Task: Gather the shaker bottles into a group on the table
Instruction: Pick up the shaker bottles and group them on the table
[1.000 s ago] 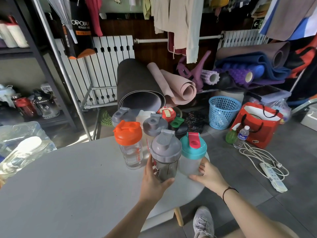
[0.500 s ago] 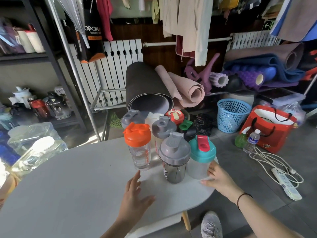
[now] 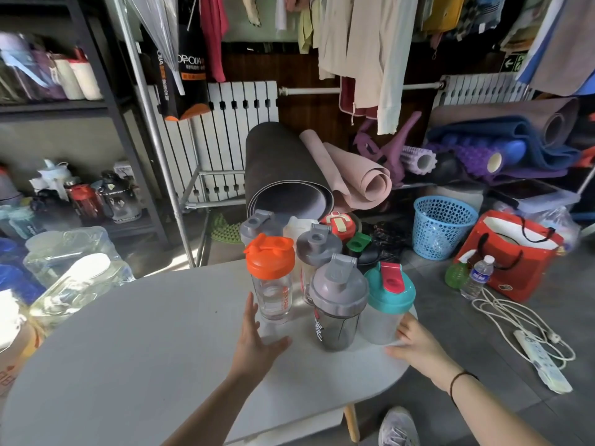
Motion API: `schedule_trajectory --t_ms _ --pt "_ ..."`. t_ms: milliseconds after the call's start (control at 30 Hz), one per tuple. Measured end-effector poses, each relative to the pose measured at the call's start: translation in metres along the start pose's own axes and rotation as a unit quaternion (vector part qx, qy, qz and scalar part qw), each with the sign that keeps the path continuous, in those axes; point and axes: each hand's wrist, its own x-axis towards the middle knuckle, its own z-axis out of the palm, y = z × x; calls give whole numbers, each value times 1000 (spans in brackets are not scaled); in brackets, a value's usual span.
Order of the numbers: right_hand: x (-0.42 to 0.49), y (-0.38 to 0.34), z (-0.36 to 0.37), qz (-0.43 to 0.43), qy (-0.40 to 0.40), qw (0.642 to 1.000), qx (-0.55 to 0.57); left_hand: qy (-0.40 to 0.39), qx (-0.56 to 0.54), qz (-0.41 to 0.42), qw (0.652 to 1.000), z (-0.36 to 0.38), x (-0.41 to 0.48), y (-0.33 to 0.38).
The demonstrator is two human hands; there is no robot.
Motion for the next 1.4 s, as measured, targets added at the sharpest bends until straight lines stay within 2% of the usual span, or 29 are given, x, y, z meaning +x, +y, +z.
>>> schedule_trajectory --t_ms 233,400,567,767,900,1033,1200,1267,1400 --pt "4 6 -2 0 -9 1000 21 86 -27 -21 996 12 8 11" --pt "7 11 -1 -8 -9 999 52 83 4 -9 997 12 29 16" --pt "11 17 -3 -5 -9 998 54 115 62 2 991 17 33 14" --pt "11 18 0 -12 8 999 47 141 57 14 988 18 34 12" --pt "11 17 2 -15 13 999 40 134 45 15 990 18 34 10" --pt "12 17 2 -12 13 999 48 77 11 -3 997 5 33 6" --pt "10 17 -1 -15 -3 998 59 167 39 -16 985 -35 63 4" --pt "9 14 -1 -11 -8 999 49 135 68 4 988 -51 89 10" --pt "7 11 3 -28 5 999 29 -56 82 49 994 -65 126 23"
